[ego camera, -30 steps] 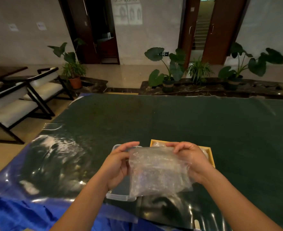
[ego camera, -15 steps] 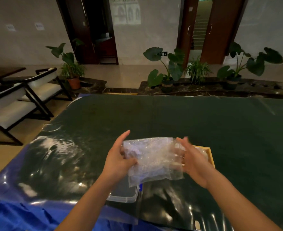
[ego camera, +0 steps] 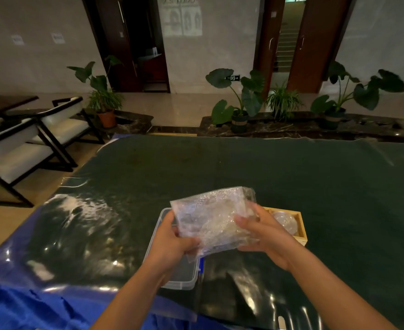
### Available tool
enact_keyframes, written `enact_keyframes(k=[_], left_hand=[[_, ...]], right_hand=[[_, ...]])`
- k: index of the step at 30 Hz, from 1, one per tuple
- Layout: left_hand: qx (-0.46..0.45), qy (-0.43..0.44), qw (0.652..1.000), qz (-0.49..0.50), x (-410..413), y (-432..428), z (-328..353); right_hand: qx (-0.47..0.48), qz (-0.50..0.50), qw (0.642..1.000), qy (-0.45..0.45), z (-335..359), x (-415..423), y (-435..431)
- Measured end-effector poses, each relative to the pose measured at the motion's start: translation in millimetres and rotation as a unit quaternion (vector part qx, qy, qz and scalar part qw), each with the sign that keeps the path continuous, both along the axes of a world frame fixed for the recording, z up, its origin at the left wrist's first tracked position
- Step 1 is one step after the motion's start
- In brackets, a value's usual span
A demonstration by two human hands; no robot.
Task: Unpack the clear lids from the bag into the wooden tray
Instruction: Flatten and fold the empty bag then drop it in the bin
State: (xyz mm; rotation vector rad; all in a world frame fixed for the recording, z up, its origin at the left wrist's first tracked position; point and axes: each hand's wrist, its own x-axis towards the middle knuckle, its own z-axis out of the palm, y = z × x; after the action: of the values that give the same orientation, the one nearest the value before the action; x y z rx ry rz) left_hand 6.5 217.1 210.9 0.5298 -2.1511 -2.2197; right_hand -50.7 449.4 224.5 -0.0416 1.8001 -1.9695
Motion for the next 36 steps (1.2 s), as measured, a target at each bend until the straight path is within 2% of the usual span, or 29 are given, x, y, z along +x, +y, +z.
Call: enact_keyframes(k=[4, 7, 10, 13, 15, 16, 18, 21, 23, 25, 27, 30, 32, 36], left_hand=[[0.05, 0.013, 0.998, -0.027, 1.3, 2.3, 0.5], [0.079, 0.002, 0.997, -0.025, 3.6, -3.4, 2.7], [-0.029, 0.037, 0.999, -0.008, -0.5, -13.1, 17.2], [-0.17, 0.014, 0.977, -0.13, -13.8, -15.6, 33.3], [-0.182, -0.017, 0.961, -0.206, -19.9, -11.2, 37.1], [-0.178, -0.021, 0.962, -0.204, -21.7, -8.1, 35.2], [-0.151, -0.017, 0.979, -0.137, -21.4, -3.0, 25.8], [-0.114, -0.007, 0.993, -0.043, -18.4, 2.8, 12.3], [-0.096, -0.002, 0.995, -0.021, -16.1, 7.3, 7.9], [-0.087, 0.001, 0.996, -0.015, -13.8, 13.6, 6.3], [-0.061, -0.001, 0.998, -0.019, -10.7, 16.8, 6.3], [-0.007, -0.022, 0.997, -0.08, -7.1, 10.6, 14.0], [-0.014, -0.029, 0.993, -0.115, -8.5, 2.8, 18.7], [-0.032, -0.016, 0.995, -0.095, -12.3, -0.5, 16.7]], right_hand=[[0.035, -0.069, 0.997, 0.013, -8.4, -2.6, -1.2], [0.078, -0.056, 0.994, 0.046, -5.5, -6.4, 7.1], [0.152, 0.008, 0.983, 0.101, 3.4, -12.1, 14.8], [0.195, 0.045, 0.969, 0.146, 11.7, -16.7, 14.1], [0.209, 0.068, 0.96, 0.173, 17.8, -17.7, 10.6], [0.209, 0.067, 0.958, 0.183, 20.2, -17.9, 9.0], [0.177, 0.002, 0.967, 0.183, 22.7, -19.1, 7.8], [0.048, -0.117, 0.986, 0.113, 18.8, -13.2, 6.5], [-0.014, -0.094, 0.995, 0.04, 11.2, -0.1, 0.1], [-0.023, -0.039, 0.999, 0.002, 3.4, 13.1, -9.1], [-0.003, -0.03, 1.0, 0.005, -2.4, 17.7, -15.3], [0.001, -0.056, 0.998, 0.004, -2.6, 15.4, -12.8], [0.006, -0.04, 0.999, -0.004, -0.4, 13.9, -8.7], [0.005, -0.021, 1.0, 0.008, 0.2, 15.1, -4.7]])
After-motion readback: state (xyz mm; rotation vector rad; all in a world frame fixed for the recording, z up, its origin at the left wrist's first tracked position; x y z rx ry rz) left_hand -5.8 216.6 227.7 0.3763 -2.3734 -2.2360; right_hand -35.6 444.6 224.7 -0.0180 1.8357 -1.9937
